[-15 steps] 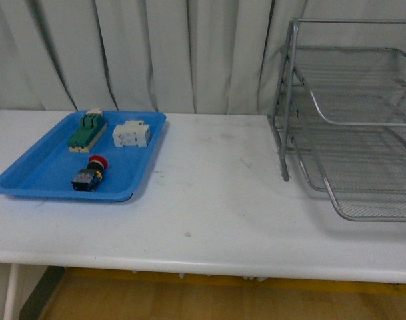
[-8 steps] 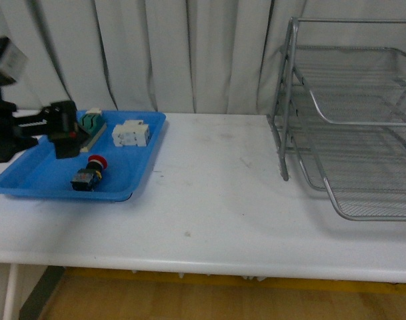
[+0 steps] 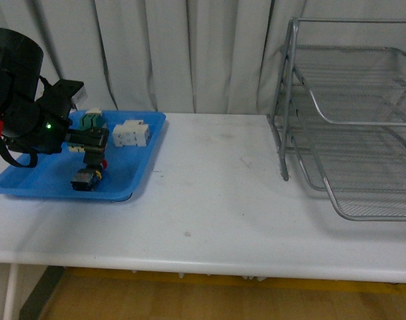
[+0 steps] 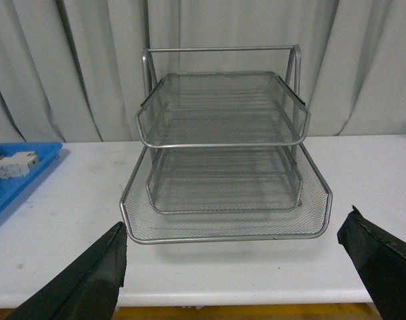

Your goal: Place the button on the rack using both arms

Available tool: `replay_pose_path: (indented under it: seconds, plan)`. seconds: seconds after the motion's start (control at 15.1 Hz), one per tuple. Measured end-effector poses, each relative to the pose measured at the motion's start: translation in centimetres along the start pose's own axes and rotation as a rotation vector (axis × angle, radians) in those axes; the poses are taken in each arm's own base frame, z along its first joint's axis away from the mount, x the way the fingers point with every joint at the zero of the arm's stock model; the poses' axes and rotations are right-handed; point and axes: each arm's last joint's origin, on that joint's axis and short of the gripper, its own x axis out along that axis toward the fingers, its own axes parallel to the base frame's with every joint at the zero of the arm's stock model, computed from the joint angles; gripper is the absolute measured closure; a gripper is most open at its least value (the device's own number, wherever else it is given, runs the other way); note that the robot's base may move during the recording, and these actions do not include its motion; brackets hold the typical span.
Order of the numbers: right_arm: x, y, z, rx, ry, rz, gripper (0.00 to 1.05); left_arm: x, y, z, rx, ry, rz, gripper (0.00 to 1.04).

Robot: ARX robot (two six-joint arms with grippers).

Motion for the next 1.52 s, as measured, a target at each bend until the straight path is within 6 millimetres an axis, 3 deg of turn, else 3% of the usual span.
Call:
replay_pose_path:
  seconds: [0.07, 0.33, 0.53, 0.79, 0.86, 1.19, 1.39, 1.52]
  plan:
    - [0.0, 0.0, 0.0, 0.0, 0.0, 0.0, 0.06, 0.6, 1.3, -0.9, -0.025, 0.051, -0.064, 0.07]
    - [0.0, 0.0, 0.0, 0.0, 0.0, 0.0, 0.06, 1.5, 0.0, -1.4, -0.012, 0.063, -0.122, 0.07]
    - [0.0, 0.0, 0.0, 0.0, 0.0, 0.0, 0.06, 3.0, -0.2, -2.9, 0.001, 0.112, -0.1, 0.07]
    - [0.0, 0.0, 0.0, 0.0, 0.0, 0.0, 0.06, 3.2, 0.1, -2.4, 0.024, 0.1, -0.064, 0.09]
    - [0.0, 0.0, 0.0, 0.0, 0.0, 0.0, 0.06, 3.3, 0.0, -2.5, 0.023, 0.102, -0.068, 0.21]
    - [0.0, 0.0, 0.0, 0.0, 0.0, 0.0, 0.06, 3.3, -0.5, -2.3, 0.031, 0.104, -0.072, 0.64]
    - [0.0, 0.0, 0.0, 0.0, 0.0, 0.0, 0.06, 2.7, -0.8, -2.0, 0.021, 0.078, -0.088, 0.69]
    - [0.0, 0.0, 0.0, 0.0, -0.001, 0.0, 0.06, -0.2, -1.2, -1.5, 0.008, 0.009, -0.111, 0.69]
